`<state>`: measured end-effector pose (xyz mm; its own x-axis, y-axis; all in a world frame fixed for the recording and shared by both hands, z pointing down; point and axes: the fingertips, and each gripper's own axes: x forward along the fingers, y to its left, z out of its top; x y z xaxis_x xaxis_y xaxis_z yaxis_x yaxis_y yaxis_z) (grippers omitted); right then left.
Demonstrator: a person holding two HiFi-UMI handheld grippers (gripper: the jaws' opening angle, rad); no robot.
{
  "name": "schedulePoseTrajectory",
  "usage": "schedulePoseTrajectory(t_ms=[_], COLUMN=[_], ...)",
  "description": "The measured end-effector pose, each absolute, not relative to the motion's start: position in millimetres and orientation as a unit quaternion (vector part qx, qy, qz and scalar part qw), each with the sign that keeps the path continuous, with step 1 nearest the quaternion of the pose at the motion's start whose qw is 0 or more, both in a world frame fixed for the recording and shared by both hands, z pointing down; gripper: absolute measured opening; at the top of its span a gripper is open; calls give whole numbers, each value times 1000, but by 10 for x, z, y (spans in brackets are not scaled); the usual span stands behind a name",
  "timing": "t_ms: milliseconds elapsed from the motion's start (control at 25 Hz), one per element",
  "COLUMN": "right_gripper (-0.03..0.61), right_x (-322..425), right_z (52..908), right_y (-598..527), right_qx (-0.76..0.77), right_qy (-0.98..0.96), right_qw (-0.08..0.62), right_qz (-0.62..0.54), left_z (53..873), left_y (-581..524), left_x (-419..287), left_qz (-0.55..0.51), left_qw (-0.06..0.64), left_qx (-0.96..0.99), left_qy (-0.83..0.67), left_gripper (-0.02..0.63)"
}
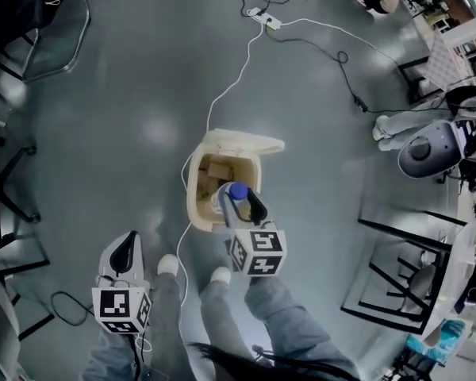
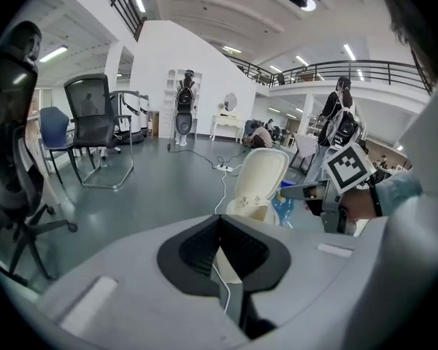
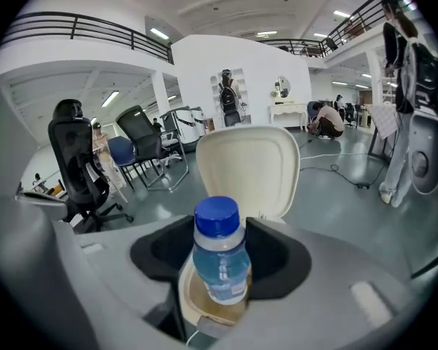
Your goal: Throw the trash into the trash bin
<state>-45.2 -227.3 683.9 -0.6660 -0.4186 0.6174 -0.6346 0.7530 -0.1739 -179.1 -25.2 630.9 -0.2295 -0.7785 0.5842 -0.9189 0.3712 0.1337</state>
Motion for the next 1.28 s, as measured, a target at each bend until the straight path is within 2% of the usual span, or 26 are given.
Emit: schedulePoseTrajectory(t_ms=[400, 600, 680, 1280], right_gripper=[224, 230, 260, 260], right_x=[-362, -371, -353, -50], right_z=[7312, 7332, 7350, 7364], right_y=[-2400, -2403, -2419, -2418], right_qx=[298, 291, 297, 314], right_qy=[-879, -884, -882, -873], right_qw=[315, 296, 292, 301], right_qz=[199, 217, 222, 221], left_z=[6580, 6555, 6577, 6635], left_y=[-201, -266, -279, -331], left_x=[-1829, -1843, -1835, -1598], left_qz=[121, 124, 122, 121], left_qw=[314, 312, 316, 322], left_qx=[519, 522, 523, 532], left_qy=[-786, -784, -782, -773], left_gripper=[9, 9, 9, 9])
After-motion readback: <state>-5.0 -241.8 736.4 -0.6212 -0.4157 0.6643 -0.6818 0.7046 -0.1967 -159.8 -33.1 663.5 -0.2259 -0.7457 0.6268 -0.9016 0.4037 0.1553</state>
